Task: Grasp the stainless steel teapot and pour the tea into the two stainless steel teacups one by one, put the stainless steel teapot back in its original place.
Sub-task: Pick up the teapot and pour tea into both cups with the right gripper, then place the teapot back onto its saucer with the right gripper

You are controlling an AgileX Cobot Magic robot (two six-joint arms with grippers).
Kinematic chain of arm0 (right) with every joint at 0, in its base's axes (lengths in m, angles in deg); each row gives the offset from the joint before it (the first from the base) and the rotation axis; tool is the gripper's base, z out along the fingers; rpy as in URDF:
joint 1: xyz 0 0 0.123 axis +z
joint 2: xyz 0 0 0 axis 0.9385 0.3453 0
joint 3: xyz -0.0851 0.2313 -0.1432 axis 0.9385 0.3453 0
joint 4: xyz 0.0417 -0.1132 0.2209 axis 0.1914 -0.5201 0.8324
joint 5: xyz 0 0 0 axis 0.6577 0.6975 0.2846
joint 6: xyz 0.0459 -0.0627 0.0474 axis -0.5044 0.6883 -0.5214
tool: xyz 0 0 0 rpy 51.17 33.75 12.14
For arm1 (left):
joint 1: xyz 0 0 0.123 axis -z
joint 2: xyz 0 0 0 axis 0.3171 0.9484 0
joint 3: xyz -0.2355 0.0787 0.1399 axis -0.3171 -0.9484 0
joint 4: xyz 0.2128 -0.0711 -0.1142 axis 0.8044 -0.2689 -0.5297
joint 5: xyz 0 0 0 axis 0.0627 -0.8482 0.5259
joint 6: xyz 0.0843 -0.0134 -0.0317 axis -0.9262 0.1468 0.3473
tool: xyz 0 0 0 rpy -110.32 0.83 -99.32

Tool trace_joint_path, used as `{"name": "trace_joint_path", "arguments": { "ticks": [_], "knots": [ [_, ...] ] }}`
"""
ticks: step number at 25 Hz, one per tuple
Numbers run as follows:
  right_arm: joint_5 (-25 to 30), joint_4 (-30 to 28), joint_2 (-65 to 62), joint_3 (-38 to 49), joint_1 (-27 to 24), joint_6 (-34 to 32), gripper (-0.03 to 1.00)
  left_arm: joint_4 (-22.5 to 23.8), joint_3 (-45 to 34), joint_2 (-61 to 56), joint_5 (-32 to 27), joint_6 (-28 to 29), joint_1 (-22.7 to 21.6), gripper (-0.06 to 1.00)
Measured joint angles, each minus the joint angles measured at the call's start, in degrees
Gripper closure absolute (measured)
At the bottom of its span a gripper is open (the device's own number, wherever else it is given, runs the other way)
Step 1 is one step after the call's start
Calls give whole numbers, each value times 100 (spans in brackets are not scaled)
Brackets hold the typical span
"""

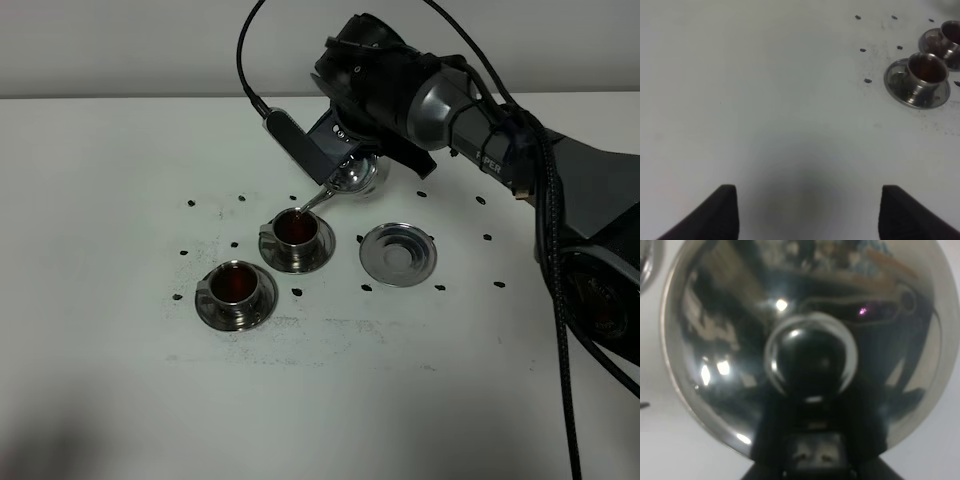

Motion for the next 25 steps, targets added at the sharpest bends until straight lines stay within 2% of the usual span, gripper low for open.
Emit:
{"name": "trace_joint_path", "arguments": {
  "ticks": [3, 7, 12, 16, 21, 25],
  "knots": [
    [56, 240, -195, 0, -109, 0, 79, 0, 0, 0, 0, 0, 0, 37],
    [143, 918, -474, 0, -248, -103, 79, 0, 0, 0, 0, 0, 0, 37],
    [207, 1665, -584, 0, -458, -960, 79, 0, 0, 0, 0, 0, 0, 37],
    [253, 1892, -584, 0, -638, -2417, 79, 0, 0, 0, 0, 0, 0, 37],
    [377, 2219, -601, 0, -827, -4591, 79, 0, 0, 0, 0, 0, 0, 37],
    [665, 2518, -590, 0, -899, -5773, 79, 0, 0, 0, 0, 0, 0, 37]
  ]
}}
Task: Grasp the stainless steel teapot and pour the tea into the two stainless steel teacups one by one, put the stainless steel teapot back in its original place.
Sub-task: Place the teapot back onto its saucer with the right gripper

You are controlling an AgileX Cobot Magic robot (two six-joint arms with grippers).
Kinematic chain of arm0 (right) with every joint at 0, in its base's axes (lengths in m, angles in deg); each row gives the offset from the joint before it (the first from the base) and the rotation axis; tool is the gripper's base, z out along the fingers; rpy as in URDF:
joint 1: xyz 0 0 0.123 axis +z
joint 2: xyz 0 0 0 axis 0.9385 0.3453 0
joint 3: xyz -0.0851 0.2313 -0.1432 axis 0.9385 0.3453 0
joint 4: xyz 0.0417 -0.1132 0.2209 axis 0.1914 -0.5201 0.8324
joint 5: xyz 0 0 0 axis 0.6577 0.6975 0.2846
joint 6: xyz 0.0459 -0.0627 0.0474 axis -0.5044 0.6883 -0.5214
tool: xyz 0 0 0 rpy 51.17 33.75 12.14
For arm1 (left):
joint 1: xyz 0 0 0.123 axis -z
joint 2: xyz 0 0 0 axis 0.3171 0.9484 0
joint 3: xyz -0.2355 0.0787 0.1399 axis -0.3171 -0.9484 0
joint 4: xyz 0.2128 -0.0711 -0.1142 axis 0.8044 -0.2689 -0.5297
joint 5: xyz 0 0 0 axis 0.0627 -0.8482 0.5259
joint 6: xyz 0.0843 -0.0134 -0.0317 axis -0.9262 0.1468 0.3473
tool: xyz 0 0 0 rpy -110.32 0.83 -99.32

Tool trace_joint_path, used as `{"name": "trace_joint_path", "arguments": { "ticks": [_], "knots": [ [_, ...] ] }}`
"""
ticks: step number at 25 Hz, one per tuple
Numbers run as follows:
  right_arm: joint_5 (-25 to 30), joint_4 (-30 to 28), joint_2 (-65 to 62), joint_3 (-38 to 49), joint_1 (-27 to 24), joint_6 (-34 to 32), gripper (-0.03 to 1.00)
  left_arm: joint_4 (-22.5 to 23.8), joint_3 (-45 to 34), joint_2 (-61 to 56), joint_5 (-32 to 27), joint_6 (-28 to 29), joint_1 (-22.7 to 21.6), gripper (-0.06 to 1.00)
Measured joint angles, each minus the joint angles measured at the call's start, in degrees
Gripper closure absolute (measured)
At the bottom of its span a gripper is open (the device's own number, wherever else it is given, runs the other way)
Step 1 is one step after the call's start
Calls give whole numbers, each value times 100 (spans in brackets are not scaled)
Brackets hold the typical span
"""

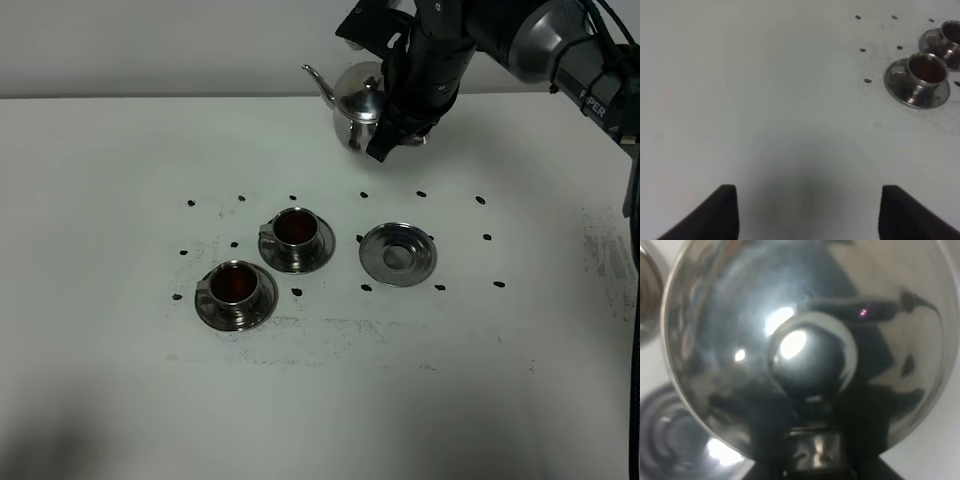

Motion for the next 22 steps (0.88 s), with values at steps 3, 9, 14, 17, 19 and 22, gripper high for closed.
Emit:
{"name": "trace_joint_path", "arguments": {
  "ticks": [3, 9, 14, 17, 19, 22],
  "knots": [
    [64, 82, 53, 0, -11, -340, 79, 0, 0, 0, 0, 0, 0, 37],
    [-77, 259, 221, 199, -11, -421, 79, 0, 0, 0, 0, 0, 0, 37],
    [-119, 462, 436, 262, 38, -434, 79, 0, 0, 0, 0, 0, 0, 37],
    [-213, 497, 555, 262, 113, -434, 79, 0, 0, 0, 0, 0, 0, 37],
    [-277, 497, 609, 262, 145, -434, 79, 0, 0, 0, 0, 0, 0, 37],
    [-308, 540, 700, 262, 160, -434, 79, 0, 0, 0, 0, 0, 0, 37]
  ]
}}
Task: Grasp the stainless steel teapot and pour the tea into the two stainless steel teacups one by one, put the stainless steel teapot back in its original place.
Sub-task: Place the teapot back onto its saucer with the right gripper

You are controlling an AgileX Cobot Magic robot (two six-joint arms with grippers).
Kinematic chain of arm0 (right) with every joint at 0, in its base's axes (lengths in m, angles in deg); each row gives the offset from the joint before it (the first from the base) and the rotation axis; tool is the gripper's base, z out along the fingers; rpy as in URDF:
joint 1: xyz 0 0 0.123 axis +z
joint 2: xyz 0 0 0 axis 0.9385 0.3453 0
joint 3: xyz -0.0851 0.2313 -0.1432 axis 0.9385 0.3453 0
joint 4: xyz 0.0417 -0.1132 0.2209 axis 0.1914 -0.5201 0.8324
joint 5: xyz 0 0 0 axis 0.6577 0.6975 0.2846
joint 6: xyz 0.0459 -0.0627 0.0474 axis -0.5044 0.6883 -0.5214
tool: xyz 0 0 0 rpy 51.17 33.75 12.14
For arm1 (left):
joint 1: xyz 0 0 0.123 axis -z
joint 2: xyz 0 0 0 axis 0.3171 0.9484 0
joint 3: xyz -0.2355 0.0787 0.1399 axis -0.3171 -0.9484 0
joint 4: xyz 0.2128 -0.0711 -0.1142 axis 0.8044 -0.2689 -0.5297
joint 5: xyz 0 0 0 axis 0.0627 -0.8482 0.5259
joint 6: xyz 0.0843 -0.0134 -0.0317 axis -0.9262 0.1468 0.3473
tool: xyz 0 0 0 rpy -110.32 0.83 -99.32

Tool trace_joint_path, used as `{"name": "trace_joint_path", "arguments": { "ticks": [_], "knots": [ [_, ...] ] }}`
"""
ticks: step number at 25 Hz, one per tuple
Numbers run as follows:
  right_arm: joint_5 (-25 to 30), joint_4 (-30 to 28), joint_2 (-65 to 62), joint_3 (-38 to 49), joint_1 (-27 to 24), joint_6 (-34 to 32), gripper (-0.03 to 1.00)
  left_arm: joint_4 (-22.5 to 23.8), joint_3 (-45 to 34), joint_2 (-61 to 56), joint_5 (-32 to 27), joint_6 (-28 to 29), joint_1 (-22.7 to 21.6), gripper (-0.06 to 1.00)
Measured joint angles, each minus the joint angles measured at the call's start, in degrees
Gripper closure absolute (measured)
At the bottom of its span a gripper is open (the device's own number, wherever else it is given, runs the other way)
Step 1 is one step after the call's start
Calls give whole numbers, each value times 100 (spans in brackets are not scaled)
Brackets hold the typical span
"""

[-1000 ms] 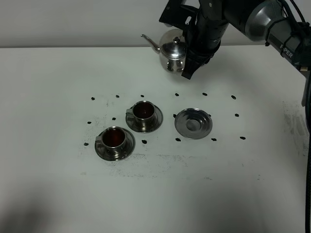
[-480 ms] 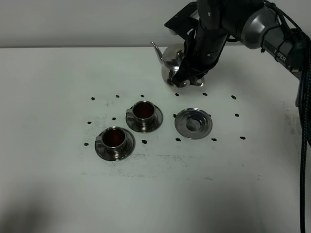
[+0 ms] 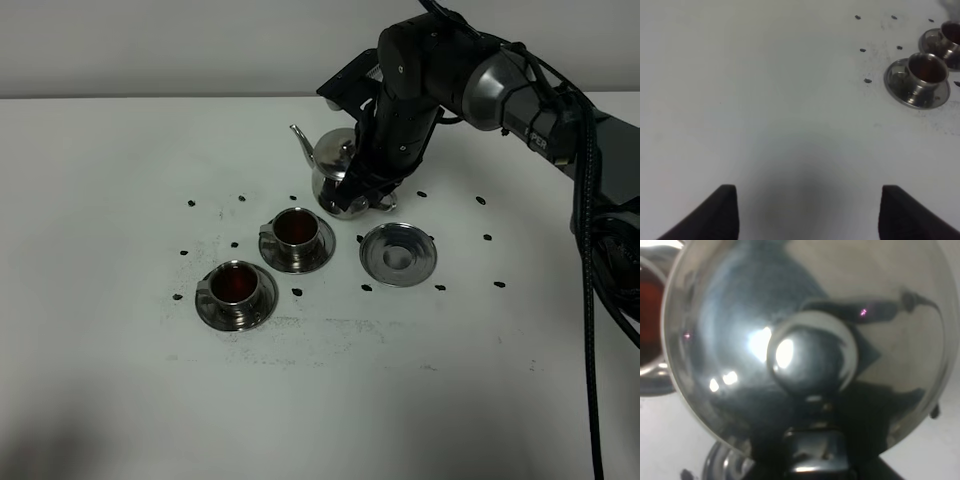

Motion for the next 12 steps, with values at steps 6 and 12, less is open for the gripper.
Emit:
{"name": "trace_joint_path", "arguments": {
  "ticks": [6, 12],
  "knots": [
    [35, -43, 91, -21, 0, 0, 79, 0, 0, 0, 0, 0, 0, 37],
    [133, -123, -259, -44, 22, 0, 79, 0, 0, 0, 0, 0, 0, 37]
  ]
}}
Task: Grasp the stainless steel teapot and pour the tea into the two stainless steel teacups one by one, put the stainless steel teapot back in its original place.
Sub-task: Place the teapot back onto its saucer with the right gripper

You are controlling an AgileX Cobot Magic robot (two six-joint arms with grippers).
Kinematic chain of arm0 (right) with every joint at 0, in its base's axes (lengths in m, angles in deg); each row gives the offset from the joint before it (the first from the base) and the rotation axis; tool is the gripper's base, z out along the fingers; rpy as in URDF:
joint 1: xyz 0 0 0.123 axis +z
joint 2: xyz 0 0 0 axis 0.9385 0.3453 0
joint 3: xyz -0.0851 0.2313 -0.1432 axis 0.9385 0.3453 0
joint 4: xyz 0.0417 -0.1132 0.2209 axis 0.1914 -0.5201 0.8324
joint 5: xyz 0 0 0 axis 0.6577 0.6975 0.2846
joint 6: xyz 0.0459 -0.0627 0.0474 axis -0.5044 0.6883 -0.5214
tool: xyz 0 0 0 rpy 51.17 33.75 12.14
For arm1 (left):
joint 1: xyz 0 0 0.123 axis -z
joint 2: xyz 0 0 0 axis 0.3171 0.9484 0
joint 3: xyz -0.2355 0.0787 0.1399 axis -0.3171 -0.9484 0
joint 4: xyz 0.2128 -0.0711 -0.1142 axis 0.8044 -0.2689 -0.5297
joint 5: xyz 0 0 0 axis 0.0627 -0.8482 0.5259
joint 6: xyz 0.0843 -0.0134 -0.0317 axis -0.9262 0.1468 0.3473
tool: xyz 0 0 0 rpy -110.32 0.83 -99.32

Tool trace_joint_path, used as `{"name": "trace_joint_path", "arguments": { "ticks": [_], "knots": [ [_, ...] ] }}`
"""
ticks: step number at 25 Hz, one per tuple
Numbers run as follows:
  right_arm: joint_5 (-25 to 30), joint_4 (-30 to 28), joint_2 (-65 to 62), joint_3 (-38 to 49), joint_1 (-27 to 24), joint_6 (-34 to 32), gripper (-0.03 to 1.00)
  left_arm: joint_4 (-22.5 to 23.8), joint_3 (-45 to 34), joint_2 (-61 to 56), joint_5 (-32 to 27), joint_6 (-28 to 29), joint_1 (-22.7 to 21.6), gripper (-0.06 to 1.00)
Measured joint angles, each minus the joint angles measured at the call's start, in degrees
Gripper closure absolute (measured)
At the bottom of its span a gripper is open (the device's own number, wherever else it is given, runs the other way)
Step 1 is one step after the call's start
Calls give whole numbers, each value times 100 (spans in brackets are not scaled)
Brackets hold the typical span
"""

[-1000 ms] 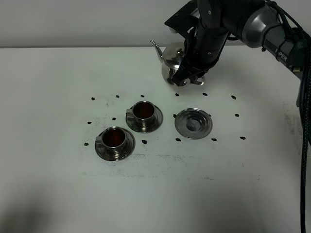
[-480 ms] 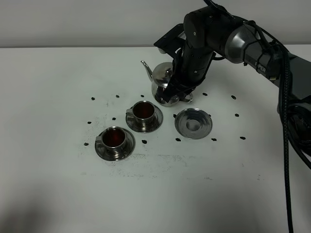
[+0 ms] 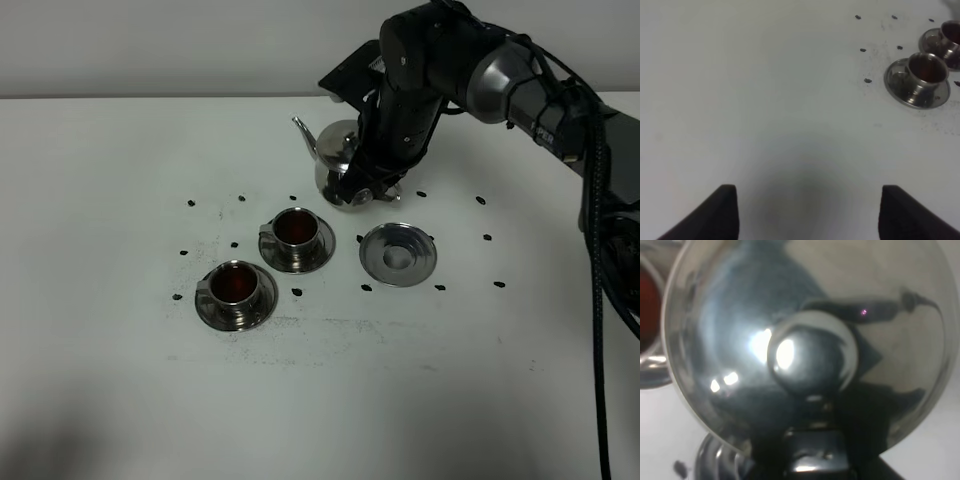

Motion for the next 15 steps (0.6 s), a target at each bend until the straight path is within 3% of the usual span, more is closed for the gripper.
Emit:
{"name": "trace_joint_path", "arguments": {
  "ticks": [5, 10, 15],
  "knots": [
    [-518, 79, -898, 1057, 33, -32, 79, 0, 0, 0, 0, 0, 0, 37],
    [-970, 79, -1779, 2619, 33, -431, 79, 0, 0, 0, 0, 0, 0, 37],
    [-1524, 79, -2170, 3563, 33, -747, 79, 0, 0, 0, 0, 0, 0, 37]
  ]
}}
